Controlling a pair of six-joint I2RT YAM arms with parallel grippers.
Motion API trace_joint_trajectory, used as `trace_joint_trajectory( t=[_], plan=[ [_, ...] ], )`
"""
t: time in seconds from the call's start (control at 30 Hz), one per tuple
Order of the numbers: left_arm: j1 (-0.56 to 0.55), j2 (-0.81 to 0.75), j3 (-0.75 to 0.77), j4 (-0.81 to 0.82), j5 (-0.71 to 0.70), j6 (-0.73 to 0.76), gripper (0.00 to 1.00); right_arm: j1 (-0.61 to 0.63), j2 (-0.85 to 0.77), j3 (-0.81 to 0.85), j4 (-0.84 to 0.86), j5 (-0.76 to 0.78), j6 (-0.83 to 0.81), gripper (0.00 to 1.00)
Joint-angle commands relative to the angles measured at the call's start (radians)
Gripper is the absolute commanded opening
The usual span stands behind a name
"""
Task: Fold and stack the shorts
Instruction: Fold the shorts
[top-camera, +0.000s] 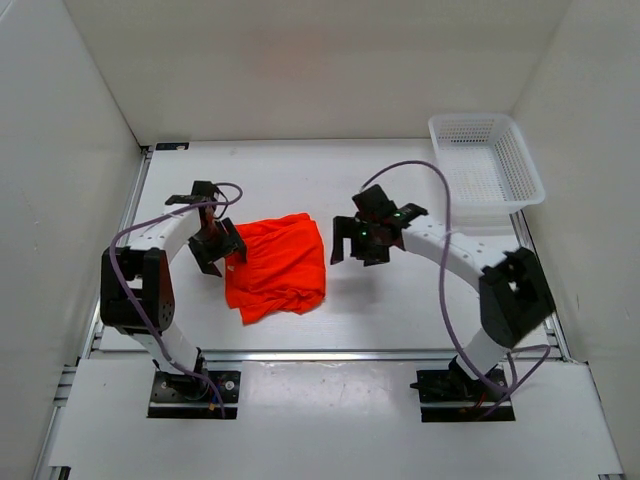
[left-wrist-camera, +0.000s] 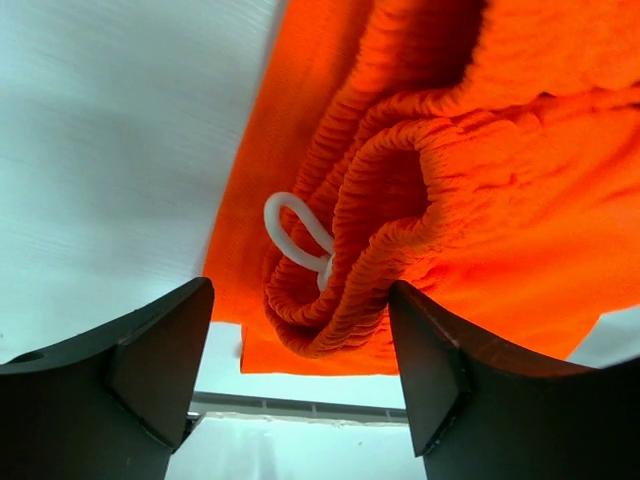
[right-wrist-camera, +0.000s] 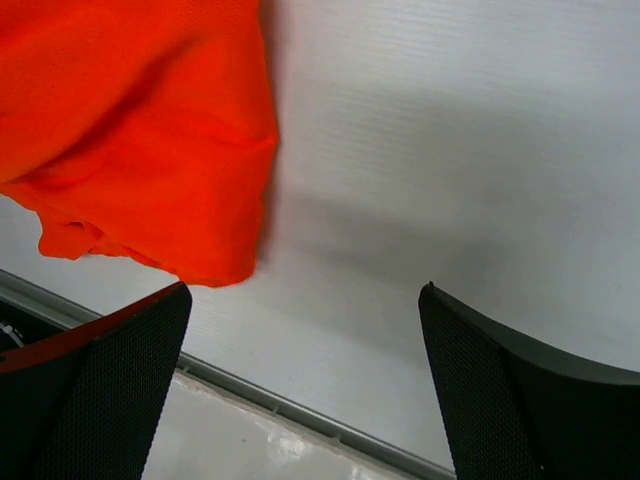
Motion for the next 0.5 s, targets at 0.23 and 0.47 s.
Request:
trace_joint_trajectory(
  t=[0.23,0.47],
  plan=[
    [0.076,0.080,-0.053,0.106,0.030,0.056,0.76,0.106,0.355,0.124,0.212,-0.283,-0.019,0.92],
    [0.095,0.123,-0.030,0.106,0.039,0.090,0.75,0.116,0.395,0.124,0.269,-0.270,0.026,0.14]
  ],
)
